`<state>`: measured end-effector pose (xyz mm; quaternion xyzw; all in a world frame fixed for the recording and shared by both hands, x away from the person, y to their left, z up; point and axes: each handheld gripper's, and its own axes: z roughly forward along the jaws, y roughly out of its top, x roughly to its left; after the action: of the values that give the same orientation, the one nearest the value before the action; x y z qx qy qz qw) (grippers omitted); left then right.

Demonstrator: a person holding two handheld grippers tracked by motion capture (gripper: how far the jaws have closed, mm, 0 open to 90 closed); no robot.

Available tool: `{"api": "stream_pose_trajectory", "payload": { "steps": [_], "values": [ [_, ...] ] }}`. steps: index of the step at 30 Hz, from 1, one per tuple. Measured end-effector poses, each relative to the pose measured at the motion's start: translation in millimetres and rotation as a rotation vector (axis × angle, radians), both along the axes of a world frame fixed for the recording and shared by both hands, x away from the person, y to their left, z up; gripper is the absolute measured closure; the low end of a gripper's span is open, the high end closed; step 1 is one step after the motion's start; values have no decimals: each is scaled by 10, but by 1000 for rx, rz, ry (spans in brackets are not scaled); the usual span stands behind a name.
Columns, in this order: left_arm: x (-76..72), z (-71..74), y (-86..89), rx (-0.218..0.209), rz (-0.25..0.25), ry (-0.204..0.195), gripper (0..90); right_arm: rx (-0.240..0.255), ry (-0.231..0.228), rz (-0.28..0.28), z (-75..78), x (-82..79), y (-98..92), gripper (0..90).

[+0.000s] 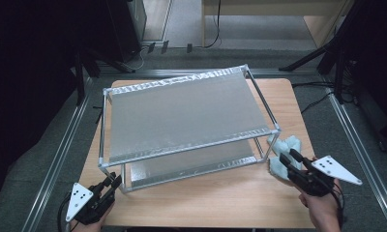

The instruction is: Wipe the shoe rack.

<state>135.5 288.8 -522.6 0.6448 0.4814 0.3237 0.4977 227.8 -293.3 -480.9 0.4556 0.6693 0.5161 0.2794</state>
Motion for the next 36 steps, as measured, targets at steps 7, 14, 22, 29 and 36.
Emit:
{"api": "stream_pose_trajectory", "payload": {
  "steps": [7, 14, 22, 29, 36],
  "values": [
    [-6, 2, -62, -7, -39, 2, 745, -201, 201, -108, -412, 226, -116, 462],
    [-2, -4, -78, -5, -37, -3, 732, -206, 320, -200, -616, 329, -112, 709],
    [-26, 9, -92, 4, -39, -16, 725, -185, 314, -50, -516, 134, 253, 519],
    [-9, -14, -108, 17, -28, -10, 660, -240, 285, -28, -522, 173, 243, 201],
    [-5, -14, -143, 25, -21, -12, 668, -263, 349, -60, -671, 265, 219, 362]
  ]
}}
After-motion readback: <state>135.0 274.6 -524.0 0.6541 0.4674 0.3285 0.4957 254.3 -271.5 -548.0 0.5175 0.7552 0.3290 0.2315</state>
